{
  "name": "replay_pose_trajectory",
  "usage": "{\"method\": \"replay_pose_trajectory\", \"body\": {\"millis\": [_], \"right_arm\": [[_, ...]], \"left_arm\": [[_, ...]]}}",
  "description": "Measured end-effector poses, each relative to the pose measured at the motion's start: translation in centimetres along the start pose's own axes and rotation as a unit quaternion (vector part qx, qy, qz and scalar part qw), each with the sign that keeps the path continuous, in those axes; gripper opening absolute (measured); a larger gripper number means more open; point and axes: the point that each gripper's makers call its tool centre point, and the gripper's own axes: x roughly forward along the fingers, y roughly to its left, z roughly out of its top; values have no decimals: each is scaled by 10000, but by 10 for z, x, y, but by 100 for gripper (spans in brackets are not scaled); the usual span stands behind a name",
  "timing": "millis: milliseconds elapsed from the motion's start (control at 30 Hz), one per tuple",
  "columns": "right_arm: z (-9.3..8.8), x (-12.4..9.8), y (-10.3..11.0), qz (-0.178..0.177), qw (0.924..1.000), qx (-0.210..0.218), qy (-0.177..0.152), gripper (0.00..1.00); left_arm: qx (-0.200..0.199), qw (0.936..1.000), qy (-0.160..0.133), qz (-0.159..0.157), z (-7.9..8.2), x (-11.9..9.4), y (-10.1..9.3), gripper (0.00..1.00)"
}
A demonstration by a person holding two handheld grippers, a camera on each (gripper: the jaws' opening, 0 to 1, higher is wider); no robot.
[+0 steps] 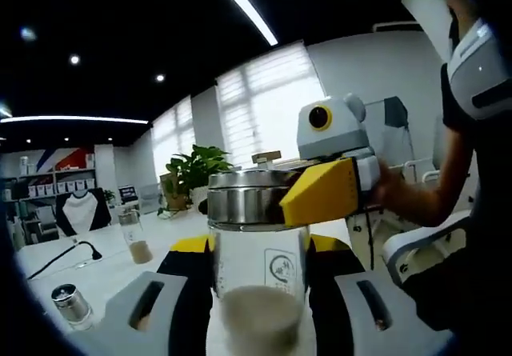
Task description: Rotate the seasoning bottle until the label or dispensing opening points toward the visible target arrow and the bottle remains upright within the marked orientation range
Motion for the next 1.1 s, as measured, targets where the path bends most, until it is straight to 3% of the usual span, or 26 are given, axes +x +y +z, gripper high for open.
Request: {"method": "replay_pose_trajectory", "body": {"millis": [167, 600, 667, 733, 833, 900, 1100], "right_arm": [[-4, 0, -3, -114, 9998, 140, 4, 39], [-11, 3, -4, -523, 9984, -207, 88, 38], [-12, 4, -7, -628, 9978, -213, 89, 38], [-16, 5, -13, -828, 9964, -98, 136, 38], [-22, 6, -22, -1094, 9938, 60, 198, 37], [-24, 7, -25, -1210, 9924, 100, 177, 37], [-22, 5, -29, -1323, 9907, 293, 81, 37]], "left_arm": [[-119, 9999, 16, -102, -5, 1, 0, 47], [-227, 9997, 125, -52, -14, 4, -1, 48], [-196, 9997, 170, 26, -15, 5, 1, 48], [-294, 9984, 435, 220, -22, 4, 5, 48], [-30, 9956, 768, 535, -29, 6, 11, 49], [111, 9945, 818, 649, -30, 7, 12, 50], [6, 9941, 757, 783, -28, 8, 15, 50]]}}
